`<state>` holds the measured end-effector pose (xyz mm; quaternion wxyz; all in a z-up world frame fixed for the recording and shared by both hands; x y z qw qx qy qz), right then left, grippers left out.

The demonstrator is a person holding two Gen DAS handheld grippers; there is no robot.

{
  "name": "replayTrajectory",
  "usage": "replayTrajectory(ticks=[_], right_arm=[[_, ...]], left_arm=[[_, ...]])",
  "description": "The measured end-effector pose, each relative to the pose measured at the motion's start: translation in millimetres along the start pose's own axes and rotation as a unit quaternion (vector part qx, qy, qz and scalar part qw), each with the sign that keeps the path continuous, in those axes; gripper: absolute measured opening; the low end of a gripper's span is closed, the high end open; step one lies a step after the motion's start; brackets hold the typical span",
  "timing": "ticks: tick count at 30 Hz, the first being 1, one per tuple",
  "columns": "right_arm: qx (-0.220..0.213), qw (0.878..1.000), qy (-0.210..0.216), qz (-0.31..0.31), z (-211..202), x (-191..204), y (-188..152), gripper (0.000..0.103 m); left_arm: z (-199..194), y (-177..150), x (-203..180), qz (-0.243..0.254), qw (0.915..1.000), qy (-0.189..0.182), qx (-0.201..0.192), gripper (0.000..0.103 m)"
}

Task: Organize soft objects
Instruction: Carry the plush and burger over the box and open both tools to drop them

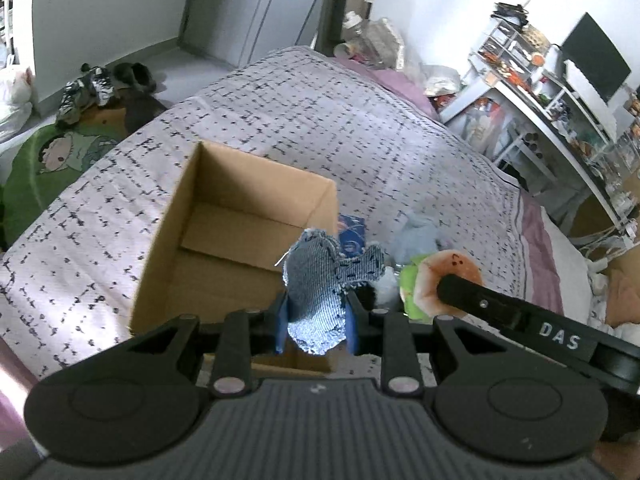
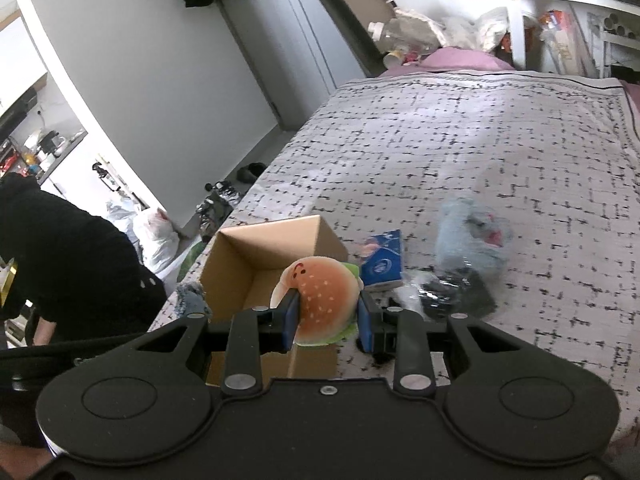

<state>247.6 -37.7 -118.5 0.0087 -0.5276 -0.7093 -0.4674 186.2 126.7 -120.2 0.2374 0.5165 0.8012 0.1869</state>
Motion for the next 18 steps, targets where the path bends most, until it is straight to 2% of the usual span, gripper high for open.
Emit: replayTrajectory(ticks=[15, 18], right_arm=[[0.032, 0.999, 0.017, -0.008, 36, 20, -6, 0.030], [0.038, 0.999, 0.019, -0.007, 42, 23, -8, 0.030]], left_arm=[[33, 12, 44, -0.030, 0.9986, 0.037, 0.022, 0.028], [37, 12, 51, -0.037, 0.9979, 0.045, 0.029, 0.033]])
Point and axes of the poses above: each gripper's, at about its wrist camera, not at the fingertips, and z roughly the way its jaws point, x to its left, y to its top, the point moved 8 cm from there along z, roughly the way its jaws point, and after that the axes turned 13 degrees about y, right-handed, at the moved point
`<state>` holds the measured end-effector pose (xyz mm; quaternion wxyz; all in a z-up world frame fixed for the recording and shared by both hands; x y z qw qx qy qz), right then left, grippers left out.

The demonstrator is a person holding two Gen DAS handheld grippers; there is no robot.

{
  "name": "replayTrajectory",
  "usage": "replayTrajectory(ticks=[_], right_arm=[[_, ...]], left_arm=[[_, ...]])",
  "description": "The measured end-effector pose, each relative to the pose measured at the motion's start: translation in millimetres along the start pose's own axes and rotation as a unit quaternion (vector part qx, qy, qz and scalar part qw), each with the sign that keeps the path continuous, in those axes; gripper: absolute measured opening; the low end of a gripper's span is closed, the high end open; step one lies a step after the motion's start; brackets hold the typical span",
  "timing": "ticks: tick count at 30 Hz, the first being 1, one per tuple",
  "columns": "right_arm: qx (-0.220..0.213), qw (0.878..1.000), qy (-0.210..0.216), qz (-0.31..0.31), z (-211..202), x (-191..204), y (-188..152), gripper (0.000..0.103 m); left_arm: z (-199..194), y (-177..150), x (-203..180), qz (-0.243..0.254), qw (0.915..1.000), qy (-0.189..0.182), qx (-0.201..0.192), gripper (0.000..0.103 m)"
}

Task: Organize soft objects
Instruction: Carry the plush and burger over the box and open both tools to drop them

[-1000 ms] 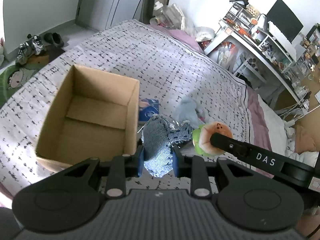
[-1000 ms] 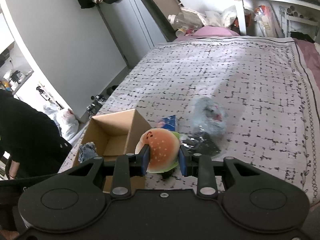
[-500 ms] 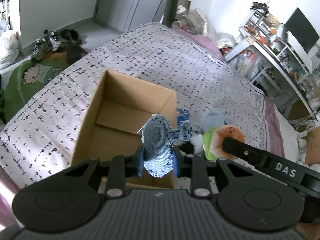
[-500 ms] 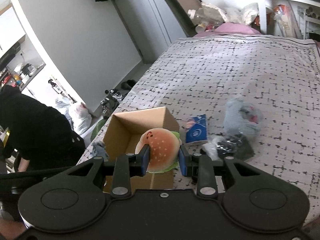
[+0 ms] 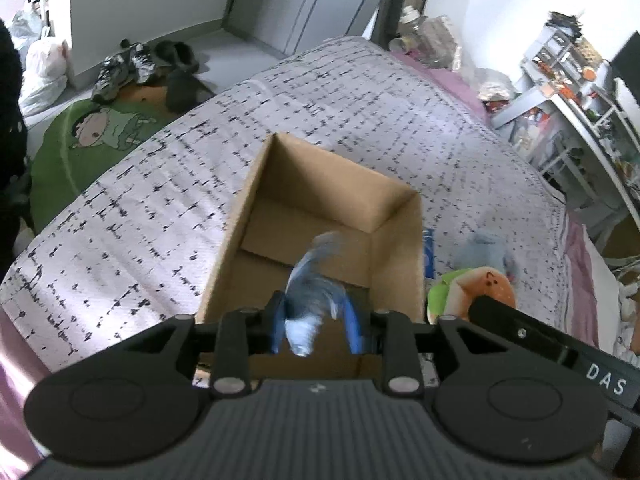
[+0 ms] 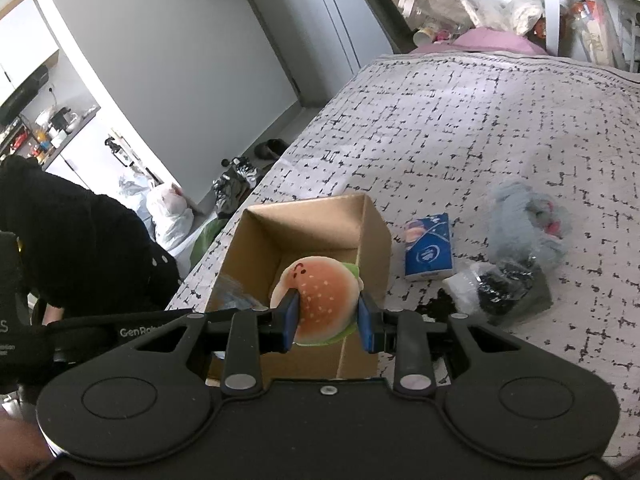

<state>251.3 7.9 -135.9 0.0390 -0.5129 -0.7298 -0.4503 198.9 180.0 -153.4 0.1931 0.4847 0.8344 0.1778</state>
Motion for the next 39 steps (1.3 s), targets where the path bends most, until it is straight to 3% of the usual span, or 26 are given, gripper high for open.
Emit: replayTrajectory(ticks=[10, 14, 20, 27, 32, 35, 39], right_arm=[[0.019, 1.000, 0.013, 0.000, 16, 11, -8, 0.032], [0.024, 0.999, 0.026, 0.001, 19, 16, -11, 0.048], [0.026, 0.999, 0.028, 0.006, 10, 15, -13, 0.062], [0.013, 1.000, 0.010, 0.007, -16, -3, -11, 0.073], [0.003, 1.000, 0.004, 0.010, -35, -17, -8, 0.084], [-0.001, 1.000, 0.003, 0.010, -46, -26, -7, 0.089], [-0.009, 1.000, -0.002, 0.013, -60, -40, -3, 0.090]], left_arm=[[-7, 4, 17, -0.015, 0.9998, 0.011, 0.003, 0.037], [-9, 3, 21, -0.021, 0.9997, 0.014, 0.006, 0.040], [-14, -3, 20, -0.018, 0.9995, 0.021, 0.014, 0.052], [-23, -10, 11, -0.013, 0.9996, 0.024, 0.007, 0.075], [-31, -11, 3, -0.015, 0.9996, 0.024, 0.001, 0.080], [-36, -11, -6, -0.009, 0.9998, 0.019, -0.005, 0.087], [-43, -13, -15, 0.004, 0.9991, 0.036, -0.021, 0.095]])
Point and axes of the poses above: each gripper's, at about its wrist camera, not at the fingertips, and z roughly the way its jaws point, x to its left, y to its top, the point moved 8 cm from there along z, roughly the way its jaws point, and after that the axes turned 13 degrees about y, right-handed, at the moved point
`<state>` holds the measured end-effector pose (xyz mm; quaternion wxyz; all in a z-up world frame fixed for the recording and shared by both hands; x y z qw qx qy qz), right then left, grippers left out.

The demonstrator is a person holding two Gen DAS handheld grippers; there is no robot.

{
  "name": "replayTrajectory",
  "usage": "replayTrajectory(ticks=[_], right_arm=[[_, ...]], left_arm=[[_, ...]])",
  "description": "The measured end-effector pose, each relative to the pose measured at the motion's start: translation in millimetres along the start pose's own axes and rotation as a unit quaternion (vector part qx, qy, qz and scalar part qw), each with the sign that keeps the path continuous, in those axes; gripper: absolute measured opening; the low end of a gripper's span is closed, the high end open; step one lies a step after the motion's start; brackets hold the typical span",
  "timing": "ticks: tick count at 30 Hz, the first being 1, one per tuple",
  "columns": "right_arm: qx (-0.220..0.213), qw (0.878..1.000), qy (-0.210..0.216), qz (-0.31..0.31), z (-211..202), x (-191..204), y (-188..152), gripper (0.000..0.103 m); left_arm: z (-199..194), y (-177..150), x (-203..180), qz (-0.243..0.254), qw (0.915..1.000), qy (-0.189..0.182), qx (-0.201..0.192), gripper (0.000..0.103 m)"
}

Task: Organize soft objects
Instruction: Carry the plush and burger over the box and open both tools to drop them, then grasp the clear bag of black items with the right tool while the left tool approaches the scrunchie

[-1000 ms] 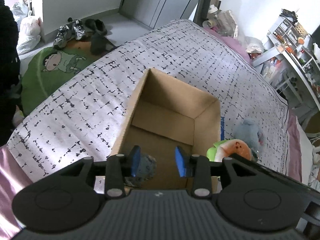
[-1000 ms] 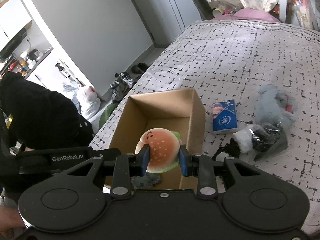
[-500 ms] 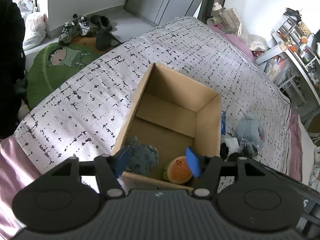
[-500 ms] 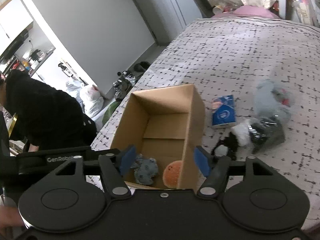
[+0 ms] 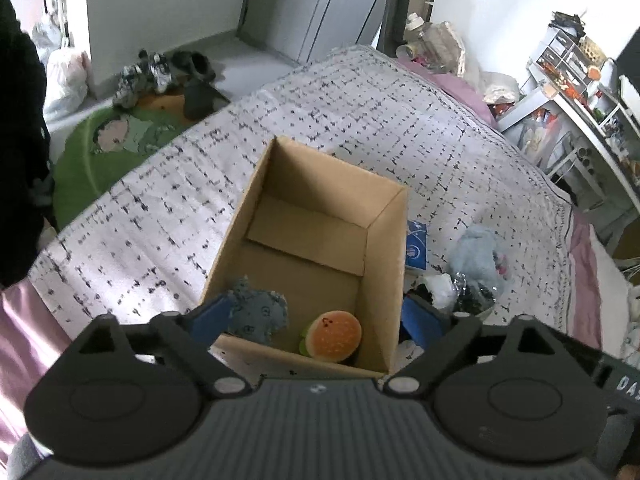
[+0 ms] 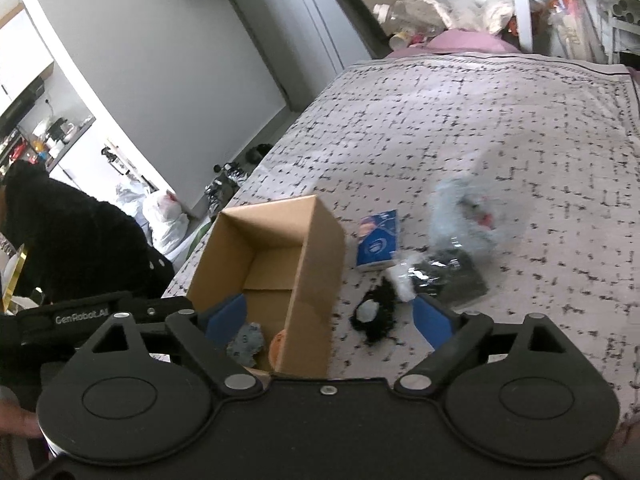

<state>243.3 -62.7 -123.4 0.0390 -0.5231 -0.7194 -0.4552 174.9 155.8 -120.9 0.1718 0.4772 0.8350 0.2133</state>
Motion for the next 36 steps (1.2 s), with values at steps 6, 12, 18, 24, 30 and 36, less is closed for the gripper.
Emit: replayTrajectory(ticks=[6, 12, 18, 24, 30, 36], right_arm=[[-0.009, 1.000, -0.013, 0.009, -18, -24, 4, 0.090], [-0.023, 0.999, -0.020, 0.026, -26, -47, 6, 0.090], [-0.040, 0.998, -0.024, 0.052, -28, -73, 2, 0.090], [-0.050, 0.994, -0.017, 0.093, -27, -97, -3, 0.090], [-0.061, 0.990, -0.006, 0.125, -24, -114, -4, 0.090], [-0.065, 0.987, 0.006, 0.144, -15, -124, -6, 0.090]], left_arm=[[-6, -1, -16, 0.011, 0.9998, 0.005, -0.014, 0.102], [-13, -1, -38, 0.024, 0.9993, -0.004, -0.029, 0.102], [-12, -5, -59, 0.039, 0.9989, -0.012, -0.023, 0.102], [-6, -13, -80, 0.052, 0.9985, -0.017, -0.002, 0.102], [-3, -16, -100, 0.058, 0.9981, -0.018, -0.004, 0.102], [7, -20, -115, 0.063, 0.9978, -0.015, -0.008, 0.100]])
Point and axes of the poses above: each gripper's, at about its wrist camera, not at the fingertips, and z roughly the way its jaws point, x to its left, y to its top, the point moved 8 cm from there along z, roughly the way its jaws point, and after that the axes turned 13 degrees about y, right-handed, at the moved point
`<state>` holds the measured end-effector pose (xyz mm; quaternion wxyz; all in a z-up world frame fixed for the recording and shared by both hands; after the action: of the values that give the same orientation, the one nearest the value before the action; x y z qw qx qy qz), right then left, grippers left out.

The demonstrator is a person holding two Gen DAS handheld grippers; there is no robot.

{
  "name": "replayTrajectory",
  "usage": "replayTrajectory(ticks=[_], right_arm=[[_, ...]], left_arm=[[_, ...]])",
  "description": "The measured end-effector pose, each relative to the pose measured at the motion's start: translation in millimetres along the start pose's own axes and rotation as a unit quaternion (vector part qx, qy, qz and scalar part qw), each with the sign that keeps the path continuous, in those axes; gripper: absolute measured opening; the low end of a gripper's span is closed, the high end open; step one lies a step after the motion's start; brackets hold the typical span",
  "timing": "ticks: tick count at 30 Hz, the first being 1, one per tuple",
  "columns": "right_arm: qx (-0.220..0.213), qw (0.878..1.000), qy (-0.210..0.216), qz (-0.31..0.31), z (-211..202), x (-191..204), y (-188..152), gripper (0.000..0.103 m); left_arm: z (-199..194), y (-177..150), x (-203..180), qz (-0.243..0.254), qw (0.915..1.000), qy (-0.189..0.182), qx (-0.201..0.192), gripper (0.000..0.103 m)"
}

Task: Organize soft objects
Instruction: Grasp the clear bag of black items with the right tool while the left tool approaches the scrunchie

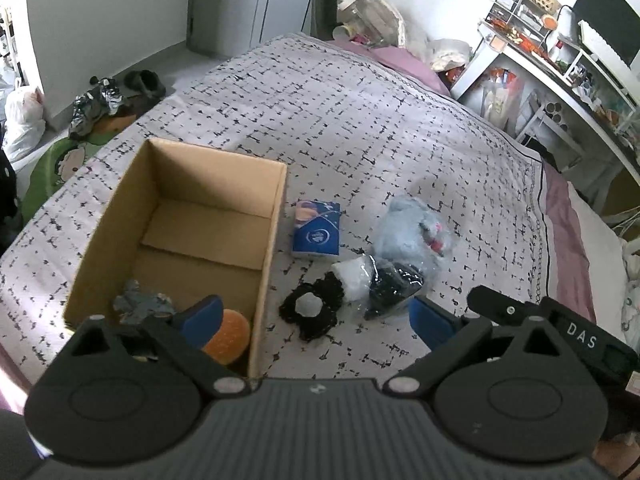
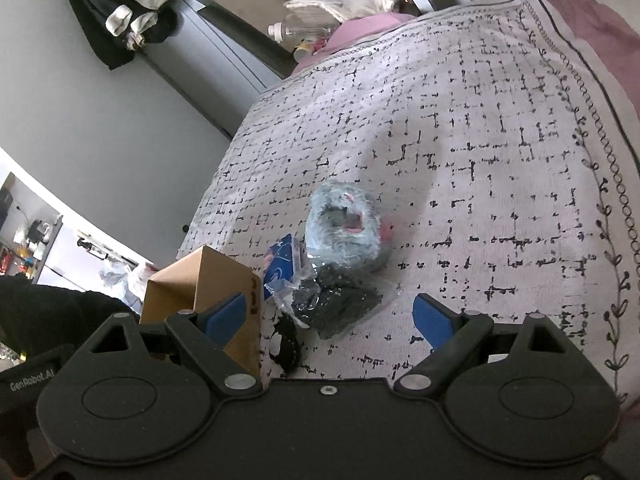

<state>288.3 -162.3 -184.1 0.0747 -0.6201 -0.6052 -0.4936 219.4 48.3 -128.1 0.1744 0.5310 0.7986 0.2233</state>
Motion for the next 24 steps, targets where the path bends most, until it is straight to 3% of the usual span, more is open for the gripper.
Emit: replayTrajectory(ticks=[8, 18, 24], right_arm=[[0.000, 1.000, 0.007, 0.029, 21, -12, -1, 0.088], [0.006, 0.997, 0.002, 0.072, 47, -29, -4, 0.088], [0.016, 0.995, 0.006, 0.093, 61, -35, -8, 0.081]], left_arm=[[13, -1, -12, 0.004, 1.0000, -0.002, -0.003, 0.090], [31, -1, -24, 0.011, 0.9998, -0.011, 0.012, 0.064], [41, -3, -32, 0.020, 0.9995, -0.014, 0.020, 0.060]])
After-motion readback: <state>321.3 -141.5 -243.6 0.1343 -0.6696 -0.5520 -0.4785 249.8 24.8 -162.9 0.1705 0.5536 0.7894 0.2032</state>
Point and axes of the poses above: each gripper's, at about its wrist camera, not at the fingertips, and z roughly the way its jaws point, x to its left, y to its top, the point moved 8 cm from there along z, roughly the way its jaws point, and after that the axes turned 13 degrees about y, right-handed, at the moved point
